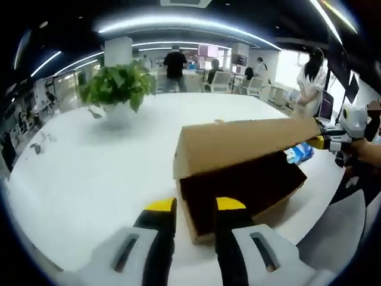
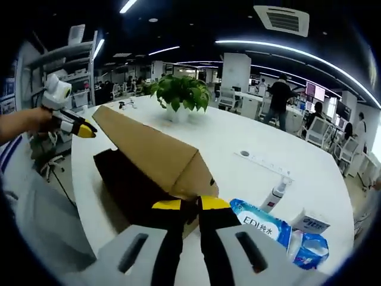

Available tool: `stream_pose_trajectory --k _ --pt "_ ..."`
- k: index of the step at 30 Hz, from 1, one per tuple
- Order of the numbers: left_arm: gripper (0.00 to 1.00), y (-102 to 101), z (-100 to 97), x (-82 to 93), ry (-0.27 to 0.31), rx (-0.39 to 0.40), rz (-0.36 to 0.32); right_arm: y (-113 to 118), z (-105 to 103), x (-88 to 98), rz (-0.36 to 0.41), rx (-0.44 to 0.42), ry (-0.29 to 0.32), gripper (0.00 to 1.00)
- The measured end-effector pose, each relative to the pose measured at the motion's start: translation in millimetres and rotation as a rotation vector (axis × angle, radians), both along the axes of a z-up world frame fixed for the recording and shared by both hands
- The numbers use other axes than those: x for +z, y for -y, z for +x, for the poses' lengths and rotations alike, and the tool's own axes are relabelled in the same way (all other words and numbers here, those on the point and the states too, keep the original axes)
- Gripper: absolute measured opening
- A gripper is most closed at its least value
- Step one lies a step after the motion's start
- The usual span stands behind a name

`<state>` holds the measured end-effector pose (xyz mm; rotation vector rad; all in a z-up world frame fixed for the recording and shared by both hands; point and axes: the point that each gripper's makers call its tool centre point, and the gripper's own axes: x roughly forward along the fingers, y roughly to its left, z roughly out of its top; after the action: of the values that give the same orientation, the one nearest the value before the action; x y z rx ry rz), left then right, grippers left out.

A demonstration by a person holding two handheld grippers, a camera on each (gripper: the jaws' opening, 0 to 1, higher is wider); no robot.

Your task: Operate the shoe box by opening the lid, removing the specified soft item, and placing it in the target area until the item is outside and the box remains undamaged.

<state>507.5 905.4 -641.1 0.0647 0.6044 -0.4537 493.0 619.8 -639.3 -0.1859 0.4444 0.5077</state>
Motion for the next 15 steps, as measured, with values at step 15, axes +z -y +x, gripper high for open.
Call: stream_pose_trajectory --k 15 --pt "0.29 10 -14.5 -7.2 0.027 -0.129 0.067 -7 -24 -21.6 -0.069 0.120 0.012 0.12"
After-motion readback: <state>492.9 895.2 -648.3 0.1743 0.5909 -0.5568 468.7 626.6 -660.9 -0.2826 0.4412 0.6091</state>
